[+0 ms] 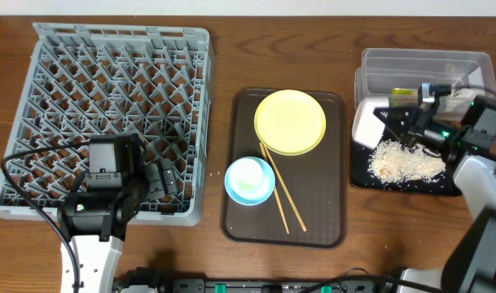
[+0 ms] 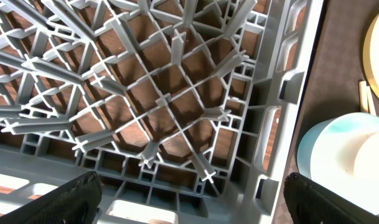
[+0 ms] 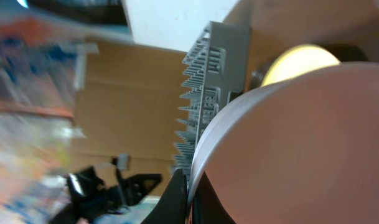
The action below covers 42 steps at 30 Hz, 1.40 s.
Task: Sort waste into correct bins and load items into the dishwasher
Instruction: 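Set the emptied pink bowl onto the yellow plate with the right gripper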
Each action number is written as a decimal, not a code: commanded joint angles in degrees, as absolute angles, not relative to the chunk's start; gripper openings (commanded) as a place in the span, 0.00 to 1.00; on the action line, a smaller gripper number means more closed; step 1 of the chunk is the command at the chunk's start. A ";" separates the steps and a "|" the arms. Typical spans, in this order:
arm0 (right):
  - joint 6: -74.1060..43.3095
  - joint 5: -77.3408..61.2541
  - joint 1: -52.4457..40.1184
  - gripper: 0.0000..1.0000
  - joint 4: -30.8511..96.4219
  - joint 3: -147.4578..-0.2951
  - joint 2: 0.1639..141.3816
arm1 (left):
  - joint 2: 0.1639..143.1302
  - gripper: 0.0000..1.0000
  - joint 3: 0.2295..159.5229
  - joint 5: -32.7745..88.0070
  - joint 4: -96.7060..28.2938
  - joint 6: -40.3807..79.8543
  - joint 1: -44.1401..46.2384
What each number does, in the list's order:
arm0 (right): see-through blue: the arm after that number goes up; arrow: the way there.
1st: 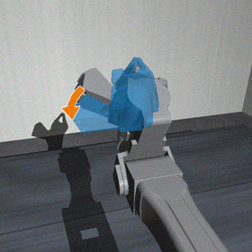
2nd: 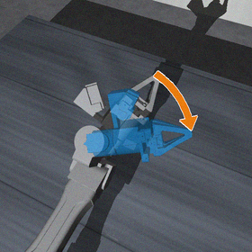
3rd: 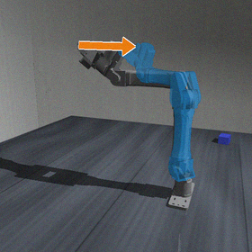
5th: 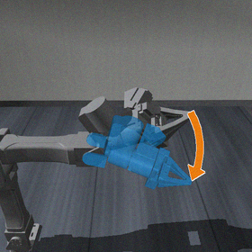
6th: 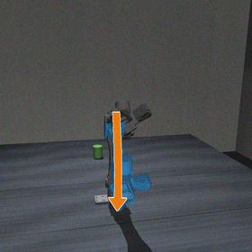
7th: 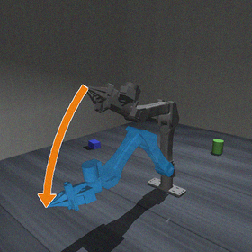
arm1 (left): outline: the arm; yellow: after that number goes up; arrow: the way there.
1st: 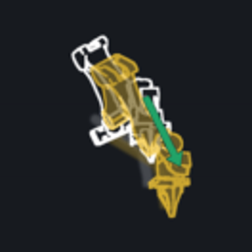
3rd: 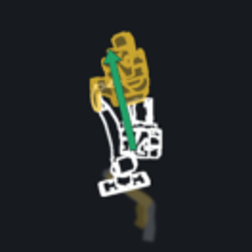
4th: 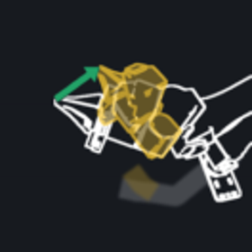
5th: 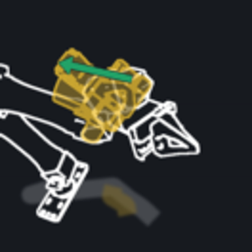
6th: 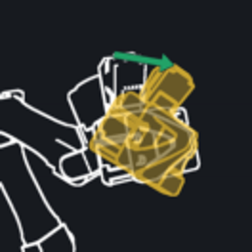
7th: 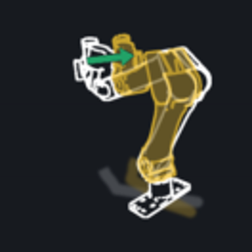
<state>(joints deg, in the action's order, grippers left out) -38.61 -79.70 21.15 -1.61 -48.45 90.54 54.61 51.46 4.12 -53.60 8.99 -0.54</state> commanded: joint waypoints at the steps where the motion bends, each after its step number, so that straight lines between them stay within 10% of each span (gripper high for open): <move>1: -39.11 -68.90 15.86 0.01 -3.53 -50.35 82.76 | 54.61 0.95 52.73 4.01 -53.74 8.88 -0.23; 18: 1.89 -10.48 -23.90 0.01 4.71 -50.35 82.04 | 54.61 0.95 52.73 4.01 -53.74 8.88 -0.23; 34: 4.78 -7.40 -30.41 0.01 0.54 -50.37 98.28 | 54.61 0.95 52.73 4.01 -53.74 8.88 -0.23; 38: 4.19 -8.51 -30.46 0.34 1.30 -50.37 97.80 | 54.61 0.95 52.73 4.01 -53.74 8.88 -0.23; 42: 2.17 -8.60 -30.39 0.39 4.19 -51.40 95.29 | 54.61 0.95 52.73 4.01 -53.74 8.88 -0.23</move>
